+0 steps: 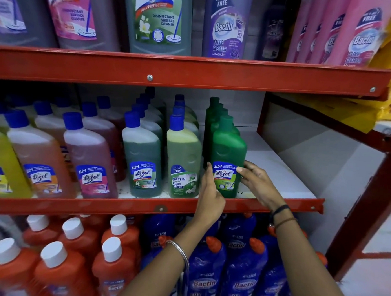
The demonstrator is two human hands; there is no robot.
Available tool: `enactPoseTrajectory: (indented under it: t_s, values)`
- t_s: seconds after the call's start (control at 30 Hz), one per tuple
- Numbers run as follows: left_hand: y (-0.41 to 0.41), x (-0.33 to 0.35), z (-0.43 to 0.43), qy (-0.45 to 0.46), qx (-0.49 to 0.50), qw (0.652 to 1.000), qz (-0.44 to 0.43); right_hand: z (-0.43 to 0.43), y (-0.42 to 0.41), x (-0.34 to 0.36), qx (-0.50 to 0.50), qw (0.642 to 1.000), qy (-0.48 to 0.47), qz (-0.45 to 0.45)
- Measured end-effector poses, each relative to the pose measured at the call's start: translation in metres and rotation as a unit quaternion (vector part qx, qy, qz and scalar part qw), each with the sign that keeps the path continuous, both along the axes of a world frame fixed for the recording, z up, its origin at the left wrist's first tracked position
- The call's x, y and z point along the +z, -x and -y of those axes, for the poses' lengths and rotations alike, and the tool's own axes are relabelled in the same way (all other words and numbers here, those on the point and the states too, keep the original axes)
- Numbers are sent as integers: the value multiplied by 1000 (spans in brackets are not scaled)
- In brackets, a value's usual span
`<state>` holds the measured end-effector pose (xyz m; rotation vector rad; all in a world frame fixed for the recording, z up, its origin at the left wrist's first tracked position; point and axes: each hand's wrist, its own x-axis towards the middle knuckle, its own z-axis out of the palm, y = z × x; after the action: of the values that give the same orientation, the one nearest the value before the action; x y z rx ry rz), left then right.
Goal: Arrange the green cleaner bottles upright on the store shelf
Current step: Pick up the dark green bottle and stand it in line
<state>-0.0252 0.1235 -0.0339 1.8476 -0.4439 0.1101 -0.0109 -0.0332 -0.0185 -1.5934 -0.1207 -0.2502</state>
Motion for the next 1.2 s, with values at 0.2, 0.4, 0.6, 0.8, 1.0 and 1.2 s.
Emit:
enactPoseTrajectory:
  t_s: [0.2,0.4,0.6,0.8,1.0,1.2]
  values:
    - [0,-5,-5,-25,2,999,25,-25,13,-18,-184,978,44,87]
    - [4,4,-5,-65,0,998,16,-42,15,-24,-240,966,54,81]
    - [17,5,-7,-92,29,995,25,-36,22,-21,-230,968,67,80]
    - [35,0,-6,-95,50,993,42,-30,28,-25,-226,971,64,54]
    - [36,-3,-6,-70,37,996,29,-37,37,-20,-253,964,78,28]
    - [39,2,-33,113,174,972,108,-91,71,-17,-271,945,60,171]
